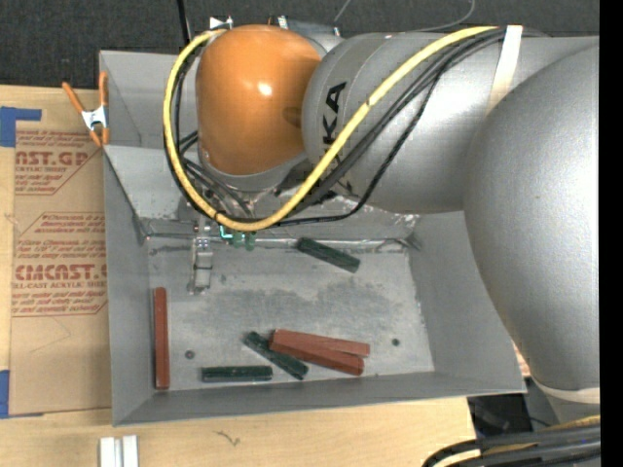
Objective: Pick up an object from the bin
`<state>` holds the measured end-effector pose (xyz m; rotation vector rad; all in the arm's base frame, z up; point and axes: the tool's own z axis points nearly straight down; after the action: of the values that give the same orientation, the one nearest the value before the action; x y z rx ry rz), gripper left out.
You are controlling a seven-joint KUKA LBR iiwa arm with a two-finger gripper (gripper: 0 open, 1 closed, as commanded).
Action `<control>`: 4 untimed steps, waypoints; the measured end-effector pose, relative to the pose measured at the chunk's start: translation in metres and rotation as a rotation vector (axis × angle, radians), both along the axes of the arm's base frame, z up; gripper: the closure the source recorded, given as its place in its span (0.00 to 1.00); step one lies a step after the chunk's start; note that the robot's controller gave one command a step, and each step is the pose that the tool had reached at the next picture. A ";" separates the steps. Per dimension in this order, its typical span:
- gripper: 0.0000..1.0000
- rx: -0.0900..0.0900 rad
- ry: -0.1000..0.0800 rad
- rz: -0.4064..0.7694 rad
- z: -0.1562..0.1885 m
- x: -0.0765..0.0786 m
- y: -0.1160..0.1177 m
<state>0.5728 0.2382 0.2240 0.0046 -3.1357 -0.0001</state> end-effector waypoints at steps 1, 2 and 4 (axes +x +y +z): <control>0.00 0.004 -0.007 0.635 -0.154 -0.070 0.005; 0.00 0.000 -0.005 0.620 -0.123 -0.093 -0.075; 0.00 0.001 -0.006 0.159 -0.154 -0.083 -0.163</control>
Offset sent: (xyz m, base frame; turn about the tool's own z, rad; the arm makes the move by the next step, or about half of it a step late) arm -0.0700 0.0038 -0.1540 -0.6346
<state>0.4901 0.0757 0.0696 0.2546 -3.1311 -0.0004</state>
